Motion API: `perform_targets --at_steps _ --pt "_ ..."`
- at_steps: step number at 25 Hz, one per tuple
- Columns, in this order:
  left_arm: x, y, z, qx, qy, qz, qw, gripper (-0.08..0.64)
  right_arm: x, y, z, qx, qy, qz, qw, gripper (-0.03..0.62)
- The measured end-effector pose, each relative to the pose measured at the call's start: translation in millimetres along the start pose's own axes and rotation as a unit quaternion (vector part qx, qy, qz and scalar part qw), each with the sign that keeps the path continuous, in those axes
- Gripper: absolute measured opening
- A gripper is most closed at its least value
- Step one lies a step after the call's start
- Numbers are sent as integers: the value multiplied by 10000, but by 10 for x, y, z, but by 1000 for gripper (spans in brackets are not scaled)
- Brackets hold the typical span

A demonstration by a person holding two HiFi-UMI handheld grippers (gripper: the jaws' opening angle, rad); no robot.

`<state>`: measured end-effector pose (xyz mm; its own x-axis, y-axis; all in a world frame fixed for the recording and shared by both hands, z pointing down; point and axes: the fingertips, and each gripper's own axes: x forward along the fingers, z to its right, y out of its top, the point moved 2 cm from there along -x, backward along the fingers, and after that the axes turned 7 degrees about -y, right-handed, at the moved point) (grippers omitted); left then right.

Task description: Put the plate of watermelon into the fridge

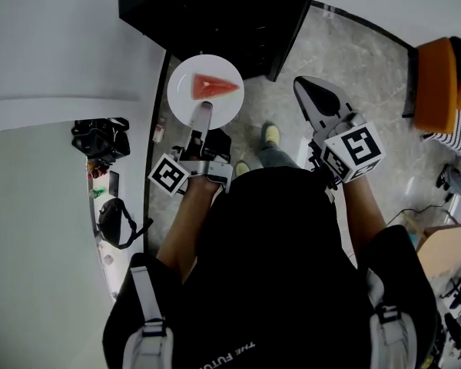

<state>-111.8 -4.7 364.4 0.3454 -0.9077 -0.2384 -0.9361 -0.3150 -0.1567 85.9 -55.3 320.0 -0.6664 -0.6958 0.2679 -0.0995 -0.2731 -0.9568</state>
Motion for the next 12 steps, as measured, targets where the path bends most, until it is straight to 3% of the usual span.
perform_targets --at_steps 12 --pt "371 20 -104 18 105 148 9998 20 313 73 316 59 248 -19 9997 8"
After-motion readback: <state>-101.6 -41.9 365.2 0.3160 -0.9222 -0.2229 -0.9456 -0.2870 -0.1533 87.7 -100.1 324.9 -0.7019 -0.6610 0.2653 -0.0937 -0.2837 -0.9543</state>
